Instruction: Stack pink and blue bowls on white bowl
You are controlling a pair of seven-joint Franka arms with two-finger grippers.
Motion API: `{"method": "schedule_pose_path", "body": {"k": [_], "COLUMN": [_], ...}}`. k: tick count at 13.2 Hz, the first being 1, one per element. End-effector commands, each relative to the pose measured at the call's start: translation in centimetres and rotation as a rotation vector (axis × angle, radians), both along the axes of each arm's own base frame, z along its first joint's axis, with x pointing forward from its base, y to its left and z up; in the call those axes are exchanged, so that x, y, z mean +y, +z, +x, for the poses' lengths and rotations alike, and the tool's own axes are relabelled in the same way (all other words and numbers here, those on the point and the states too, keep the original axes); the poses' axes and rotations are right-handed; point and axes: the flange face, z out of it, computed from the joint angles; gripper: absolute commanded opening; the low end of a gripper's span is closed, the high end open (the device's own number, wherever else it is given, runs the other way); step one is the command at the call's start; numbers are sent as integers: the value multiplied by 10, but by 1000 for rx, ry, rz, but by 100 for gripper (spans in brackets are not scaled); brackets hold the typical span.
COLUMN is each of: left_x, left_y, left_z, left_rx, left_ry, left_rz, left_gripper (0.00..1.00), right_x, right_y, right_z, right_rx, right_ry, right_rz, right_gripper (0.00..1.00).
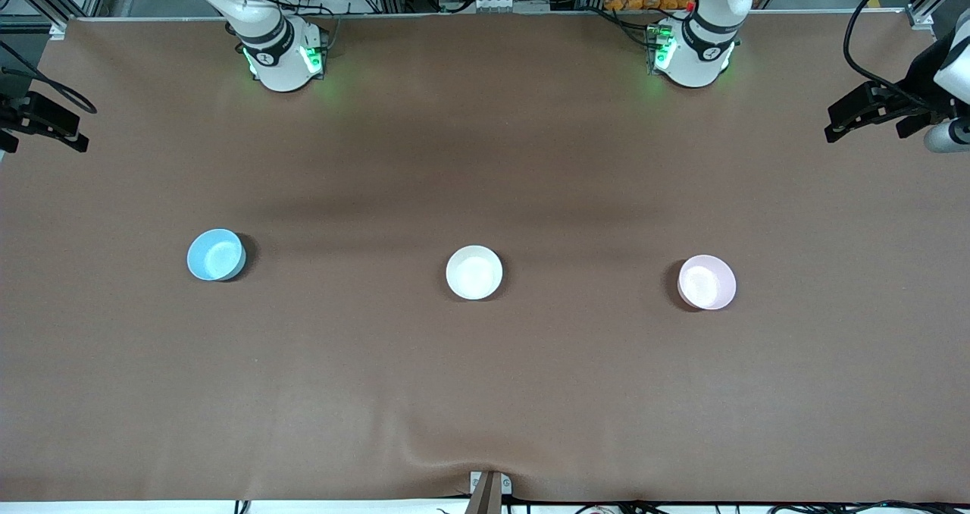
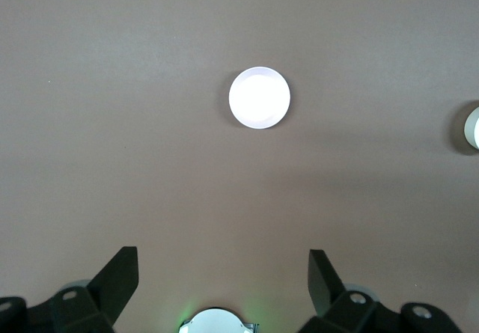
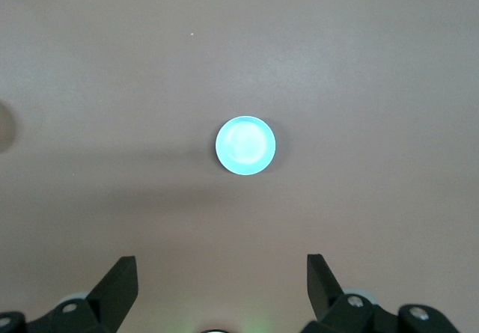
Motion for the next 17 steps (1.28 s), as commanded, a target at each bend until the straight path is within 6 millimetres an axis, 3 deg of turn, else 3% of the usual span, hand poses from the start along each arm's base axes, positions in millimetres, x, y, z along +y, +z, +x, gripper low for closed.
{"method": "schedule_pose_path", "body": {"k": [1, 9, 14, 17], "left_x": [3, 4, 5, 20], "left_y": [-1, -41, -100, -156], "left_z": [-2, 4, 16, 23], "left_rx": [9, 28, 28, 7], "left_ry": [-13, -12, -10, 28], "left_rz": [7, 19, 18, 17], "left_gripper": [100, 100, 100, 100], "right_x": [-3, -3, -8, -10], "right_y": [0, 0, 0, 0], "right_z": [0, 0, -1, -1], "right_rx": [5, 5, 5, 7], "right_ry": [3, 3, -6, -11], "right_rz": [-9, -8, -8, -8], "right_gripper": [100, 100, 100, 100]}}
